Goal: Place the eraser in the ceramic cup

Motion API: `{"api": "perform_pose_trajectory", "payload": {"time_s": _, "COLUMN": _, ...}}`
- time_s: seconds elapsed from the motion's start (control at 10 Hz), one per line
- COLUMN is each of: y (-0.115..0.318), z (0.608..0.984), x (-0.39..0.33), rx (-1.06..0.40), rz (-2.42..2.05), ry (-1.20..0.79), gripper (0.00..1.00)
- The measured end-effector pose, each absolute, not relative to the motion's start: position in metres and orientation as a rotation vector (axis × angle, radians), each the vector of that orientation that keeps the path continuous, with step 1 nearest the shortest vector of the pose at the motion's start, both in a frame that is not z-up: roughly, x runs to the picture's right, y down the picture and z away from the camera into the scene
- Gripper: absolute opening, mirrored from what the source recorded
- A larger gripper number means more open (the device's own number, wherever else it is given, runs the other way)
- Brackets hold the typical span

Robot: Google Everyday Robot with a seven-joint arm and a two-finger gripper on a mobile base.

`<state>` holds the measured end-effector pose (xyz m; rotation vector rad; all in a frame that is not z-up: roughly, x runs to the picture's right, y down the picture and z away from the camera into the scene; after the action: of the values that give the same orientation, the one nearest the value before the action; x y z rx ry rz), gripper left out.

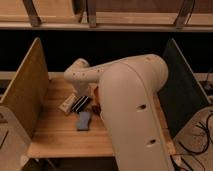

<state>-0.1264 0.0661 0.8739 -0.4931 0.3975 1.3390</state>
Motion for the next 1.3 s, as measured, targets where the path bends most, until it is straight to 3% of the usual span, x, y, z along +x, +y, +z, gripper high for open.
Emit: {"api": "perform_pose_trajectory", "payload": {"time_s": 1.3, "y": 0.067, "z": 0.944, "x": -0.127, "rx": -0.540, "rz": 1.347, "ry": 0.533, "gripper": 0.70}}
